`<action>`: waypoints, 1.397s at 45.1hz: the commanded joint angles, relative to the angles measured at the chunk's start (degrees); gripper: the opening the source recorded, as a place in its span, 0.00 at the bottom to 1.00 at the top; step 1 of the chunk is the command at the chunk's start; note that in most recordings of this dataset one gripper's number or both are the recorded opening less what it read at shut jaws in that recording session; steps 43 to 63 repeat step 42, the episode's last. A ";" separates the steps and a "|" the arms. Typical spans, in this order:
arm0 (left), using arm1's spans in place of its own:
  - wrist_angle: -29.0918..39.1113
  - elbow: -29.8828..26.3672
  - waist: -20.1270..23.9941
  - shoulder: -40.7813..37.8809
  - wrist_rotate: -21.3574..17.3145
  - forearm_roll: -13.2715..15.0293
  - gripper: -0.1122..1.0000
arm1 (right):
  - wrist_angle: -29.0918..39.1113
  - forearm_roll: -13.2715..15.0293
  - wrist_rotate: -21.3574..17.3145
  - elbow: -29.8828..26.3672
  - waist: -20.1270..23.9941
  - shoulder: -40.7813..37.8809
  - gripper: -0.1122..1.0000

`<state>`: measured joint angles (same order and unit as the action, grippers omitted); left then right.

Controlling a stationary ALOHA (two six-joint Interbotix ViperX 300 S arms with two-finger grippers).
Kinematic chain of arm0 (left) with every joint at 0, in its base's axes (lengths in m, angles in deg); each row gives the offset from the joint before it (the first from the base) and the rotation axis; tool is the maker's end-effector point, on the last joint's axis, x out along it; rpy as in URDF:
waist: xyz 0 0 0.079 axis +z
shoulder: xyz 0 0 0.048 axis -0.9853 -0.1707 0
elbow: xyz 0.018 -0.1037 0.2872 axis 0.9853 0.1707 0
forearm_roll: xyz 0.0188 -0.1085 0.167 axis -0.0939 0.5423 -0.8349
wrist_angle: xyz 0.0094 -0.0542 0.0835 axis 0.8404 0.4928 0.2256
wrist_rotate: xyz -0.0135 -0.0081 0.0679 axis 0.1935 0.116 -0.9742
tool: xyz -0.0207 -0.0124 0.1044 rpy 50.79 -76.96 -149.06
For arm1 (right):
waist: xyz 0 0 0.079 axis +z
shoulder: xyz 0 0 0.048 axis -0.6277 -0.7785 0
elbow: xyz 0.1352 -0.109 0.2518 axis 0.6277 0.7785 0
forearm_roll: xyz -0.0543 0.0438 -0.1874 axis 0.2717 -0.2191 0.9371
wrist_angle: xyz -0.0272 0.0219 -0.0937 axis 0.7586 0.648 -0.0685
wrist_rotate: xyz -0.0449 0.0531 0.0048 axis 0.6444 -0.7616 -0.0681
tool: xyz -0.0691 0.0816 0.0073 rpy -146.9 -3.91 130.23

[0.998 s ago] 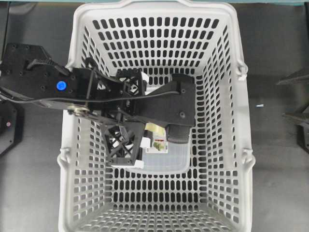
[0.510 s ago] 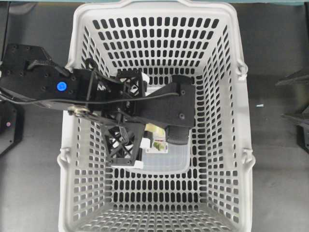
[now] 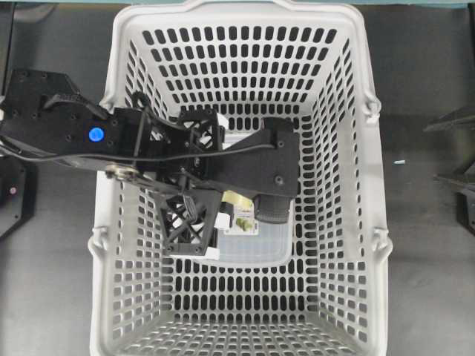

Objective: Pick up the tape dispenser from the shopping basket with the left arm.

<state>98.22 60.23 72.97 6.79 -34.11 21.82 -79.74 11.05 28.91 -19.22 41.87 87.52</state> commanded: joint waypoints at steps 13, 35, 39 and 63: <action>-0.44 0.26 -0.35 1.76 0.18 -0.18 0.37 | 0.09 -0.18 0.00 0.00 0.18 -0.18 0.76; -1.49 0.35 -0.62 1.76 0.09 -0.18 0.37 | 0.18 -0.18 -0.09 0.00 0.26 -0.09 0.76; -1.49 0.53 -0.70 1.76 -0.09 -0.09 0.37 | 0.18 -0.18 -0.09 0.00 0.26 0.00 0.76; -1.49 0.62 -0.62 1.76 -0.53 -0.18 0.37 | 0.44 -0.18 -0.09 0.09 0.53 0.00 0.76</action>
